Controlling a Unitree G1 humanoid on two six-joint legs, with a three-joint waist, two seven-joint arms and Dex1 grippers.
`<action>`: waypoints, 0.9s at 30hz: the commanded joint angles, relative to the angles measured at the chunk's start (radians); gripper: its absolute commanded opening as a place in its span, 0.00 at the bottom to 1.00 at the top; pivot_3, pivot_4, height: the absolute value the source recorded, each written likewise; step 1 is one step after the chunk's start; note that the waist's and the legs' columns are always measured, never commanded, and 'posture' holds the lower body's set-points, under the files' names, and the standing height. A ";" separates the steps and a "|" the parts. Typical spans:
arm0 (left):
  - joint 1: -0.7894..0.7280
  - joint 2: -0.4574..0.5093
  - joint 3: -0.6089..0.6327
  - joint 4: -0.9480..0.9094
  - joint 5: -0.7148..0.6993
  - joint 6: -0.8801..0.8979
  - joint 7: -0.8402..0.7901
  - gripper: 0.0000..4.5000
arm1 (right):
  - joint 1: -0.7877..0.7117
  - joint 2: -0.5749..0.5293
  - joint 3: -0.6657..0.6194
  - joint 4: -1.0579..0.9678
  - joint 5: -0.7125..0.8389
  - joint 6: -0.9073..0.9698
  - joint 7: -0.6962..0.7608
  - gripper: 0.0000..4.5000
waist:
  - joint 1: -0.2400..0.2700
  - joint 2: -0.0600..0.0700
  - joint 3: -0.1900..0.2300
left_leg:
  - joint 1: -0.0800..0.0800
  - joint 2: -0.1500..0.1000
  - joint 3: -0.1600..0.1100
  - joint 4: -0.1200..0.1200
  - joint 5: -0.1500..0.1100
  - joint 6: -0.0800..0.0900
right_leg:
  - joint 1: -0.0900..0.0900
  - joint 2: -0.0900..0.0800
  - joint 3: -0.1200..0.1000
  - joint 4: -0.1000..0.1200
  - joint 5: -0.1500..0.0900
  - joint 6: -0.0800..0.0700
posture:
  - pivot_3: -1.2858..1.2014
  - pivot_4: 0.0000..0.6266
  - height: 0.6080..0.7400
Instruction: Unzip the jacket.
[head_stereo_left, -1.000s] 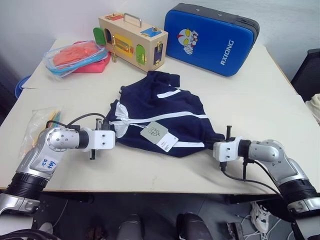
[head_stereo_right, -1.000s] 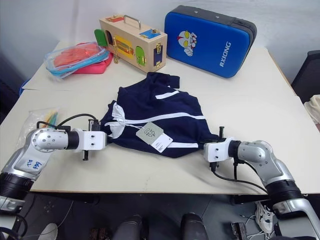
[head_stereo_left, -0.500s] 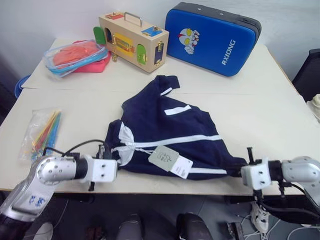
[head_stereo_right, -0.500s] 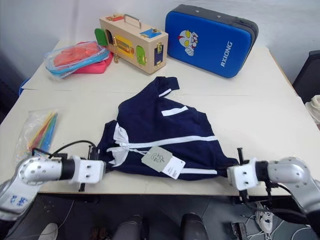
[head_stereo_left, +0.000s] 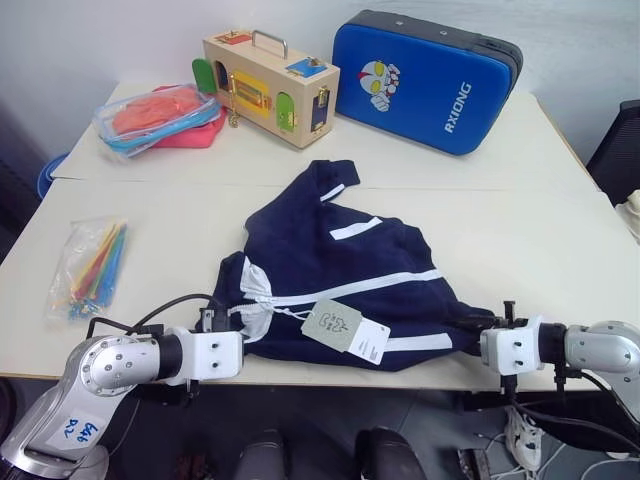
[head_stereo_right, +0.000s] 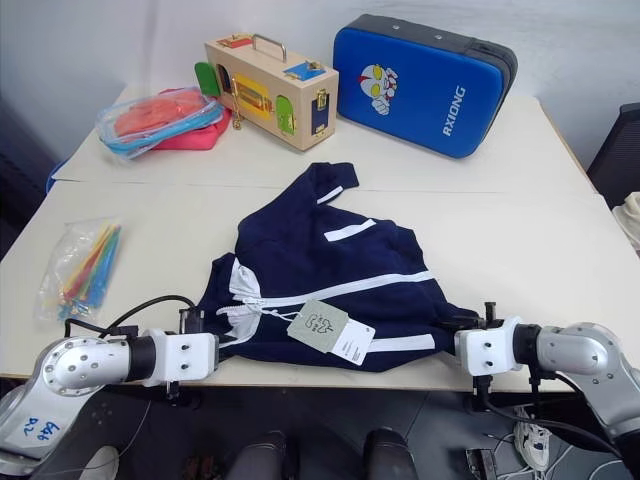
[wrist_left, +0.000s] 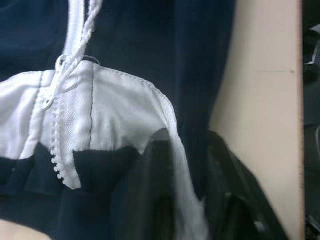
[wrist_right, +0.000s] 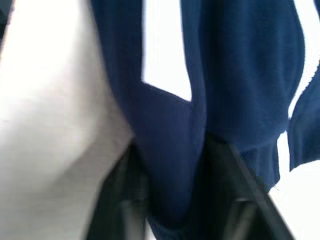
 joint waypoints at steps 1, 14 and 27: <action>0.051 0.007 0.033 0.031 -0.044 0.068 -0.031 0.43 | 0.048 -0.036 -0.027 -0.041 0.051 0.041 0.051 0.61 | -0.001 0.000 0.000 | 0.000 0.000 0.000 0.000 0.000 0.000 | 0.000 0.000 0.000 0.000 0.000 0.000 | 0.52 0.24 1.00; -0.063 0.139 0.416 0.080 -0.682 0.414 -0.379 0.99 | 0.121 -0.202 -0.257 -0.381 0.551 0.547 0.256 1.00 | -0.003 0.003 -0.003 | -0.002 0.003 -0.004 0.000 0.000 0.000 | -0.001 0.001 0.000 0.000 0.000 0.000 | 0.52 0.24 1.00; -0.675 -0.021 -0.091 0.621 -0.396 0.111 -0.475 0.99 | -0.550 0.122 0.209 -0.298 0.680 1.312 0.060 1.00 | -0.004 0.002 -0.003 | -0.011 -0.001 0.000 0.000 -0.001 -0.001 | -0.010 0.003 -0.002 0.003 0.000 0.000 | 0.52 0.24 1.00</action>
